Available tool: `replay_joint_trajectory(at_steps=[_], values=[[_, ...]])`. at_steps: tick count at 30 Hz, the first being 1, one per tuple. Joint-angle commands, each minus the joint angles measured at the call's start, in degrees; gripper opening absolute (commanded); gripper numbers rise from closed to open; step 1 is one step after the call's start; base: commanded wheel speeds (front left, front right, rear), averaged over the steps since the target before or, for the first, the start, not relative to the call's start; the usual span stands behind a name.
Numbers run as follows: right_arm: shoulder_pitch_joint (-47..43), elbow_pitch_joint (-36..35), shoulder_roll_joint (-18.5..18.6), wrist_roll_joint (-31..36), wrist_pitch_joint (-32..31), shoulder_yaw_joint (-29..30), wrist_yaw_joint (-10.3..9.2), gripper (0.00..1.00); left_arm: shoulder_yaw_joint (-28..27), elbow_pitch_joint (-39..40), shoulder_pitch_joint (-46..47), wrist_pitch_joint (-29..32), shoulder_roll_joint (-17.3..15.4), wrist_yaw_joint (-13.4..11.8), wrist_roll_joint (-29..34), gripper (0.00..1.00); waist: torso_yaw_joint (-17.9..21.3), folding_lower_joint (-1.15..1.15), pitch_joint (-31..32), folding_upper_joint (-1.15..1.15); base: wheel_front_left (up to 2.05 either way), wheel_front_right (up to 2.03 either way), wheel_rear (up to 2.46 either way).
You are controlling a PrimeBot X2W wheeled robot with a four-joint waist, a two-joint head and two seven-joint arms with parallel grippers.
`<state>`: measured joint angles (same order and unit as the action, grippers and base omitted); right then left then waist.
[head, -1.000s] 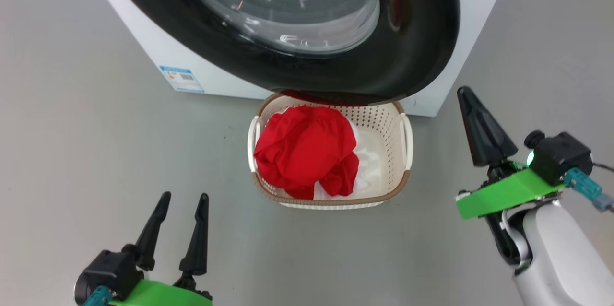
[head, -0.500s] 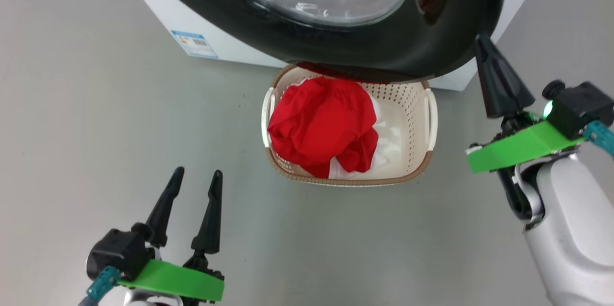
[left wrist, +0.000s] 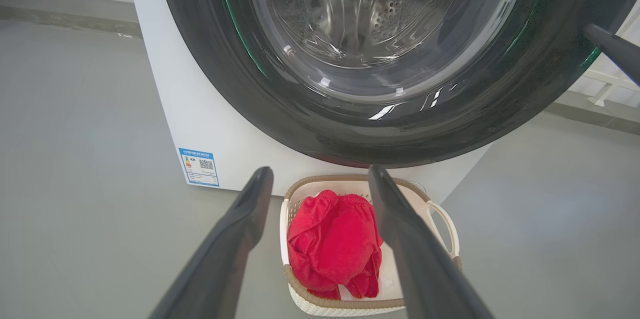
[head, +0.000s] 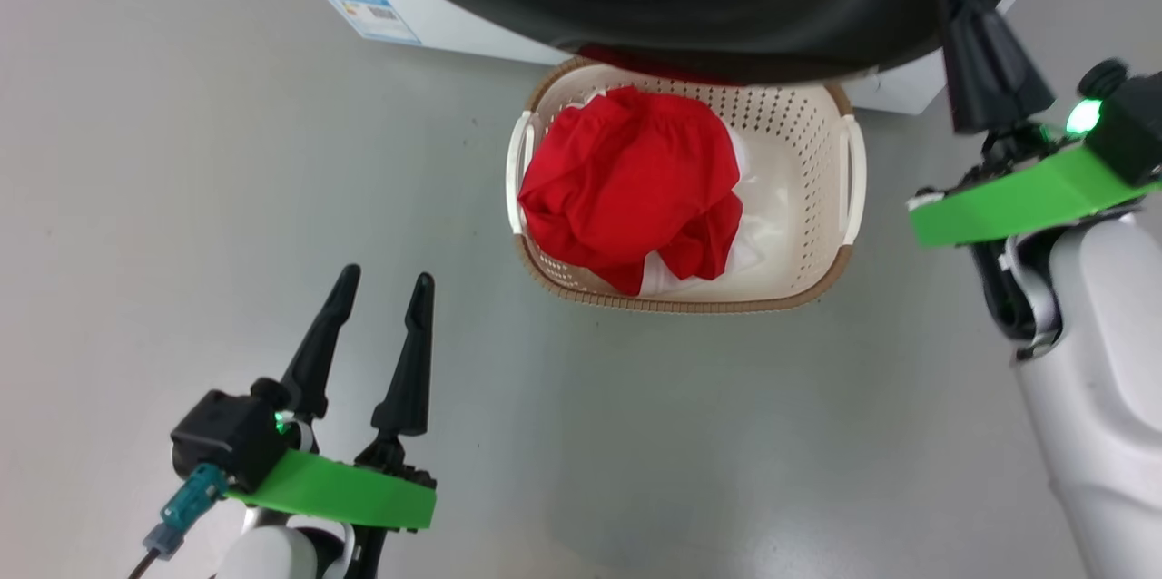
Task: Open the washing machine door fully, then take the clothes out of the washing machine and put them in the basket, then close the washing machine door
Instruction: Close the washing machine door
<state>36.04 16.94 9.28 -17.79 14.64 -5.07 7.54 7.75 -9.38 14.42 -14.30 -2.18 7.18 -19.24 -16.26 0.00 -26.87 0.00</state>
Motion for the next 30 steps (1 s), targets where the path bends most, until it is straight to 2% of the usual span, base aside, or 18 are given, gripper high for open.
replay_joint_trajectory(at_steps=[1,15,30], values=[[1.86,-1.2,0.12,-0.27,0.36,-0.23,-0.05,0.0,-1.46,1.77,1.08,-0.7,-0.7,0.31,-0.39,1.0,-0.43,0.0,-1.43,0.0,0.0,0.0,0.0],[8.47,-0.48,1.73,0.06,0.36,2.27,-0.05,0.0,-0.09,2.78,3.89,-0.7,-0.7,0.31,-1.51,1.0,-1.92,0.0,-5.42,0.0,0.0,0.0,0.0],[13.1,-0.09,1.29,0.56,0.36,4.99,-0.05,0.0,0.3,3.14,5.71,-0.7,-0.7,0.31,-1.98,1.0,-2.16,0.0,-7.49,0.0,0.0,0.0,0.0]])
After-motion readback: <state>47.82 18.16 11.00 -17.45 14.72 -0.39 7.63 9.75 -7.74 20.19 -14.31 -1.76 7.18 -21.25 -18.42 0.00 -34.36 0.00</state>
